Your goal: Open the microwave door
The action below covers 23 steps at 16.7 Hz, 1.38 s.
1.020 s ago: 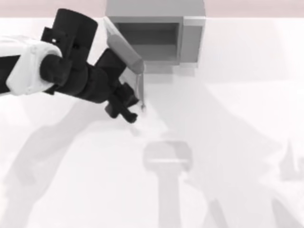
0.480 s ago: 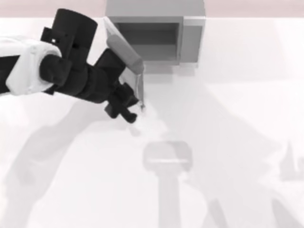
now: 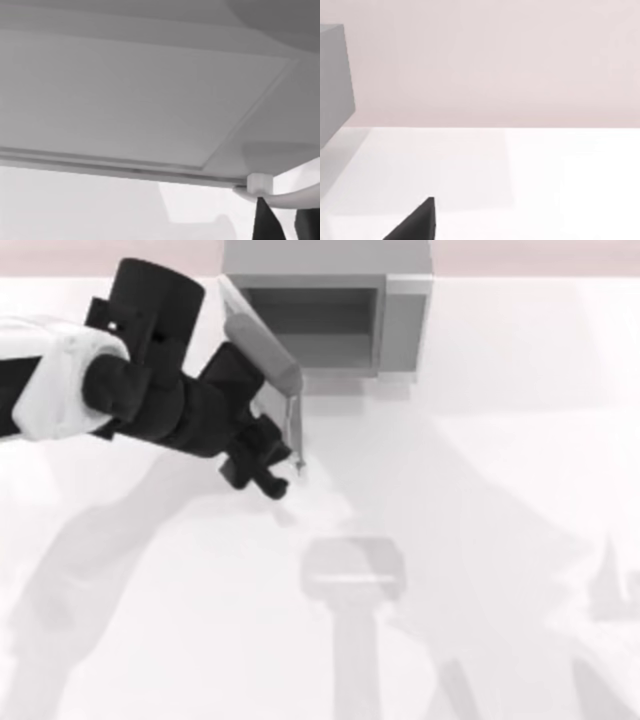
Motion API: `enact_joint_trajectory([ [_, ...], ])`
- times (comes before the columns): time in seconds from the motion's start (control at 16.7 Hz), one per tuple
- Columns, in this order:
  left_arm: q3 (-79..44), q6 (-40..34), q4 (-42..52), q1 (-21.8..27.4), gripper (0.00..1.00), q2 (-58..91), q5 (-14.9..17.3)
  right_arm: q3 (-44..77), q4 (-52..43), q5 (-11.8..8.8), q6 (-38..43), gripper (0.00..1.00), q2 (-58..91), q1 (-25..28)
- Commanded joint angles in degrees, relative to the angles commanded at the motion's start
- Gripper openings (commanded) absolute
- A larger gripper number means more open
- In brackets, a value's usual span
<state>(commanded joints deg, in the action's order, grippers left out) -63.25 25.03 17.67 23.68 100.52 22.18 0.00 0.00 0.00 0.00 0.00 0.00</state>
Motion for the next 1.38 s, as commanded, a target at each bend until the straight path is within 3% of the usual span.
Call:
enact_joint_trajectory([
  [0.42, -0.43, 4.31, 1.8, -2.04, 0.0, -0.1, 2.25, 0.0, 0.0, 0.0, 0.0, 1.0, 0.0, 0.0],
  [1.38, -0.43, 4.34, 1.82, -2.05, 0.0, -0.1, 2.26, 0.0, 0.0, 0.0, 0.0, 1.0, 0.0, 0.0],
])
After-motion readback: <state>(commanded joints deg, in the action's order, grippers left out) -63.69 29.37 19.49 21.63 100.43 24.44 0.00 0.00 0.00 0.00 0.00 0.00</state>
